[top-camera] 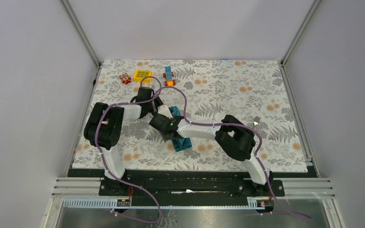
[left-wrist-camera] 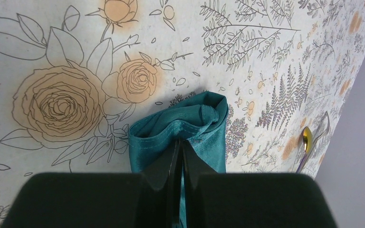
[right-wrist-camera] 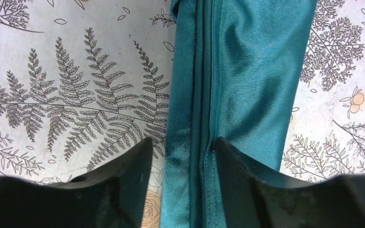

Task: Fold the napkin into a case and place the utensils inside
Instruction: Pick up the smaller rectangle-folded napkin from the center of the board, then turn over the smaller rectangle-folded napkin at the center of the board.

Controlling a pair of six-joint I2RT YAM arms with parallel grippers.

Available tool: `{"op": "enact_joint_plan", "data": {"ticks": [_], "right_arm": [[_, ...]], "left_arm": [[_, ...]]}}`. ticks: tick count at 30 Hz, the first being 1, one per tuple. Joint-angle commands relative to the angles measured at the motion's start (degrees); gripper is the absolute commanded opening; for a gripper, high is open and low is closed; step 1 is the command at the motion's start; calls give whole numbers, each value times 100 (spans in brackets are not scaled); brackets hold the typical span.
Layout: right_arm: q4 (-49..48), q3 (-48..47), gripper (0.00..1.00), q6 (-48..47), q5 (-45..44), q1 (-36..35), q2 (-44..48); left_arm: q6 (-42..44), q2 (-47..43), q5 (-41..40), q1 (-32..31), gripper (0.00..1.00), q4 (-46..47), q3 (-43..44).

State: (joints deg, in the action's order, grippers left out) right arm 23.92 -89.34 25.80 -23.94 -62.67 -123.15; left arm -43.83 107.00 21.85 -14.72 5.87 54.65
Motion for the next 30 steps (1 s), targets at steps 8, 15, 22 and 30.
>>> {"op": "enact_joint_plan", "data": {"ticks": [8, 15, 22, 30], "right_arm": [[2, -50, 13, 143, -979, -175, -64], [-863, 528, 0, -99, -180, -156, 791], [-1805, 1216, 0, 295, 2090, 219, 1696], [-4728, 2975, 0, 2486, 5207, 1422, 1759]], "left_arm": [[183, -536, -112, 96, 16, -756, 243], [462, -1682, 167, 401, 41, -1670, 752], [843, -2807, 319, 820, 52, -2533, 895], [999, -3656, 468, 941, 52, -2989, 445]]}}
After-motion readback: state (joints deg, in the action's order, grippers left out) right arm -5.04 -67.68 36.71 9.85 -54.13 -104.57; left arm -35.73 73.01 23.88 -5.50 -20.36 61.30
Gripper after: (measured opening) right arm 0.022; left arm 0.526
